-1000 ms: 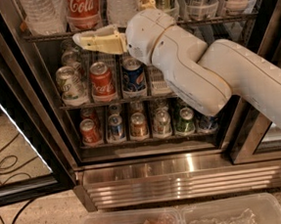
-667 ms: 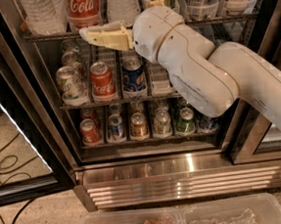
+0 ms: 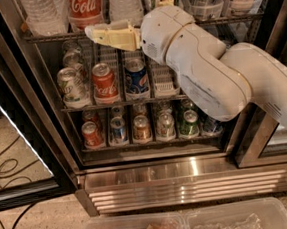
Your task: Pick water bottle from top shelf of fridge
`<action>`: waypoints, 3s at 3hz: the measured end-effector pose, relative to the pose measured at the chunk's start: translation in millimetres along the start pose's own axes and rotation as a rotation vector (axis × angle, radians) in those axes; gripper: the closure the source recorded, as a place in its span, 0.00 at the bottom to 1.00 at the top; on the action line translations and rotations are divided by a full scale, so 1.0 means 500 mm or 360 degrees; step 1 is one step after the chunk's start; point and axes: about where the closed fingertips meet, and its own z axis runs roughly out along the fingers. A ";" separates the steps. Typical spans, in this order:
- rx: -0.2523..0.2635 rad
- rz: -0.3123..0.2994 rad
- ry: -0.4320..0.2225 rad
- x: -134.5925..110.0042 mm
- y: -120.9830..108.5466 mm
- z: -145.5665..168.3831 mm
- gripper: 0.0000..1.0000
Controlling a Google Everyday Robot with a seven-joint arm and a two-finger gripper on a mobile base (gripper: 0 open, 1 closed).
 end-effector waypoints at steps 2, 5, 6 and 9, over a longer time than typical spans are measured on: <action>-0.0009 0.0071 0.0029 0.002 0.018 -0.006 0.03; -0.0009 0.0071 0.0029 0.002 0.018 -0.006 0.21; -0.0006 0.0071 0.0028 0.000 0.016 -0.006 0.17; 0.0093 0.0115 0.0040 -0.018 -0.038 -0.031 0.22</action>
Offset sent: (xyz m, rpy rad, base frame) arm -0.0052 0.0037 -0.0030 0.0145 0.0323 0.0093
